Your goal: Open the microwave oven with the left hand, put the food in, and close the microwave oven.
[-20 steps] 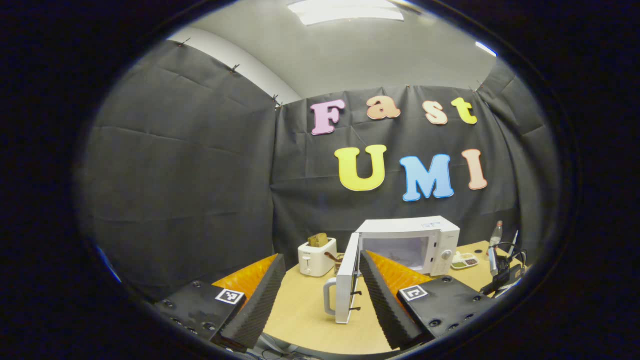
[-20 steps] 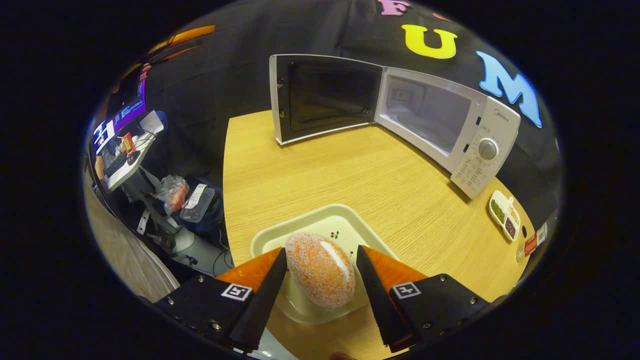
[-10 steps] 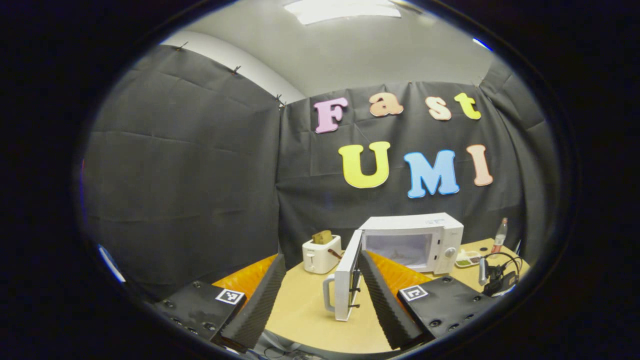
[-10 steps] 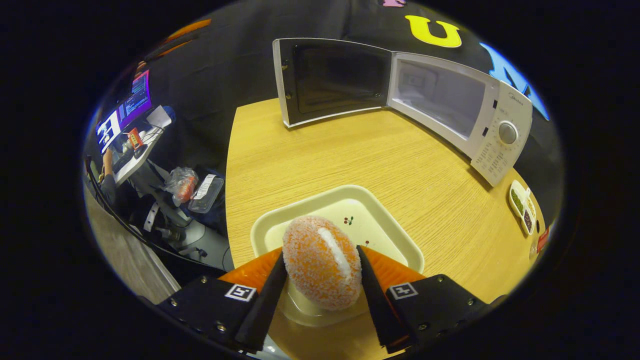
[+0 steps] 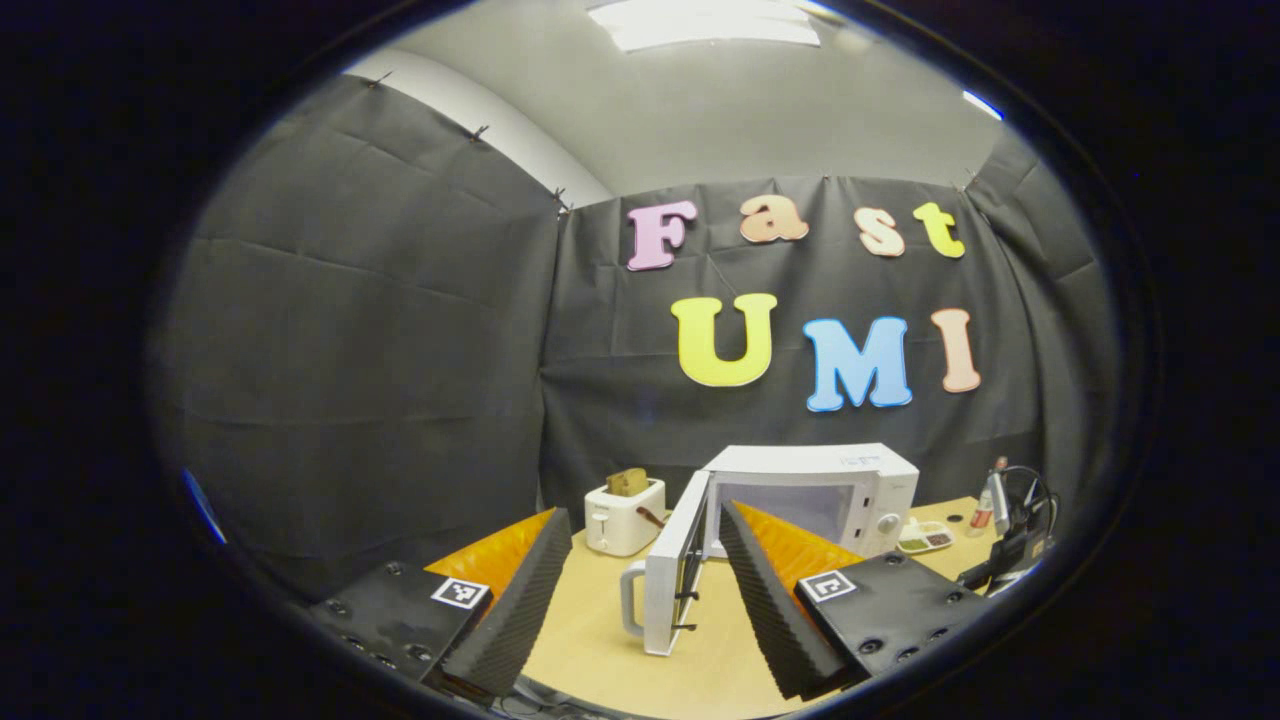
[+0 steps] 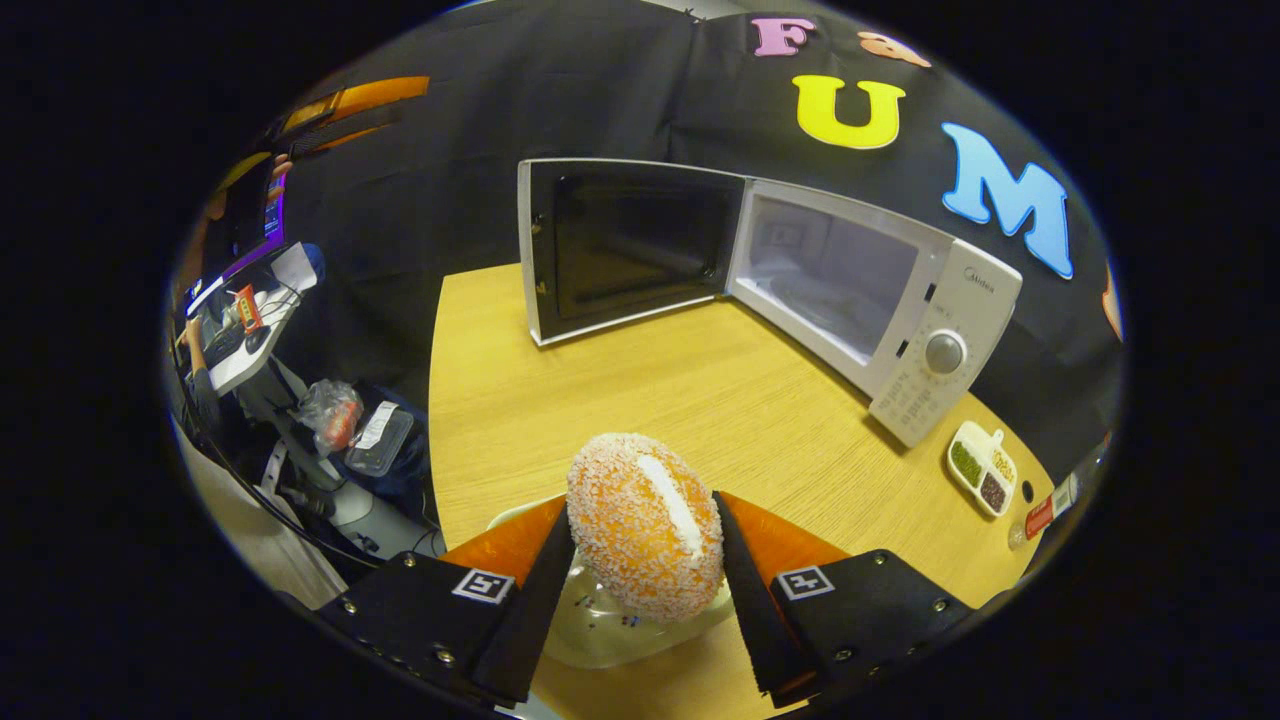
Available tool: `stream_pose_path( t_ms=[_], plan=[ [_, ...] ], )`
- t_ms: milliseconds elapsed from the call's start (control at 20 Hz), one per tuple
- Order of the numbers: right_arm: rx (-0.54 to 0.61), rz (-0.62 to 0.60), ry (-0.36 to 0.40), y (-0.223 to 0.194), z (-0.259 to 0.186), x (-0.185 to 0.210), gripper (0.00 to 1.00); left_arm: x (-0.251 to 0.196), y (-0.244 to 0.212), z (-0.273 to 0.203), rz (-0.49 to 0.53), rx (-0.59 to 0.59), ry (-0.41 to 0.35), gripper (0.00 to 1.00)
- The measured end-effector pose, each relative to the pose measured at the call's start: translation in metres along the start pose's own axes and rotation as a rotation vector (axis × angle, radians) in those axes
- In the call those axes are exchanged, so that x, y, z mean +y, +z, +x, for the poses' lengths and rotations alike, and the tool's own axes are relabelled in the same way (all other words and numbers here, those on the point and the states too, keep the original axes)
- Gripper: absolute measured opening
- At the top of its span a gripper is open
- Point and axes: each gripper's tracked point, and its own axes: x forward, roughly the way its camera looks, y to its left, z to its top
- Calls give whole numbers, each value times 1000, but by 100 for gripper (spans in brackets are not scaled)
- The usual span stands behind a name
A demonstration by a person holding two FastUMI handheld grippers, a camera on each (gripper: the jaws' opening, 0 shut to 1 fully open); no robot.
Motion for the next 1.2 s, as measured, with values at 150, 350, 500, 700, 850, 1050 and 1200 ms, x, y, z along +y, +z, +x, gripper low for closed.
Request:
stream_pose_path(
  t_ms=[150,350,500,700,850,1050,1200],
  plan=[
    [-35,16,-48,31,6,-12,80,6,-1,19,0,-13,-15,99],
    [-91,-8,-103,77,17,-30,80,19,6,44,-7,-39,-28,99],
    [-120,-20,-143,110,27,-41,80,32,7,65,-12,-49,-32,99],
    [-138,-42,-192,140,48,-59,80,55,7,85,-15,-63,-19,99],
    [-131,-43,-231,154,67,-73,80,69,2,95,-17,-63,-6,97],
    [-138,-72,-282,174,95,-95,80,88,-5,113,-23,-47,6,98],
    [-140,-81,-306,187,117,-110,80,102,-10,125,-31,-38,22,98]
  ],
)
